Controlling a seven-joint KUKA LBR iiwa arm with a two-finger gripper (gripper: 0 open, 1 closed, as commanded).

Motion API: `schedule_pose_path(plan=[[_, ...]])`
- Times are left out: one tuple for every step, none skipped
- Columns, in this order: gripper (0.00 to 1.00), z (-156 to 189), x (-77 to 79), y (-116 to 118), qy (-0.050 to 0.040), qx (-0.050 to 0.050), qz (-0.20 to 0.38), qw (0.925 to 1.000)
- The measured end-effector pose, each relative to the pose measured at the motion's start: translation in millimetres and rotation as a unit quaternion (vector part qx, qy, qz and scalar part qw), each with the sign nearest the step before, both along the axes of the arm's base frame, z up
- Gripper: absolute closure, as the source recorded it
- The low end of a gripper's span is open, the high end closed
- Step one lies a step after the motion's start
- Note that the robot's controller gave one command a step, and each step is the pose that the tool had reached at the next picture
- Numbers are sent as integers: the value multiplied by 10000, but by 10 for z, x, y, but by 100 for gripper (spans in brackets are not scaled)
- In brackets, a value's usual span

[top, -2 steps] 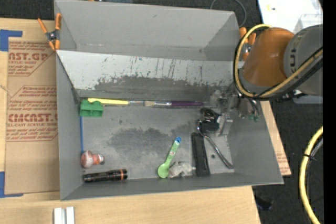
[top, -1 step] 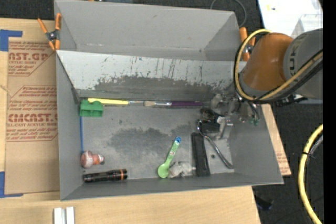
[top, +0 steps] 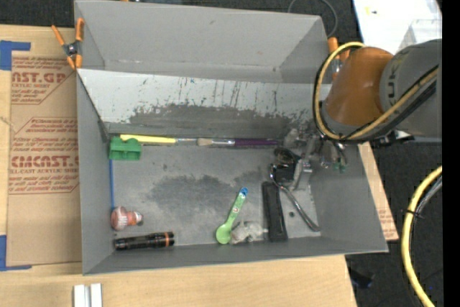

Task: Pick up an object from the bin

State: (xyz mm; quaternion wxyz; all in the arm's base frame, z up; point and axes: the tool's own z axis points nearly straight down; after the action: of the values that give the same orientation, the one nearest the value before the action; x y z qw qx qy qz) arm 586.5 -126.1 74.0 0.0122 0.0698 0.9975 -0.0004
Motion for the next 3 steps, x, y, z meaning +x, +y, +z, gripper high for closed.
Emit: schedule_pose_path(plan=[[100, -41, -34, 37, -8, -2, 19, 10000], [100, -41, -33, 37, -8, -2, 19, 10000], [100, -41, -34, 41, -8, -9, 144, 9999]])
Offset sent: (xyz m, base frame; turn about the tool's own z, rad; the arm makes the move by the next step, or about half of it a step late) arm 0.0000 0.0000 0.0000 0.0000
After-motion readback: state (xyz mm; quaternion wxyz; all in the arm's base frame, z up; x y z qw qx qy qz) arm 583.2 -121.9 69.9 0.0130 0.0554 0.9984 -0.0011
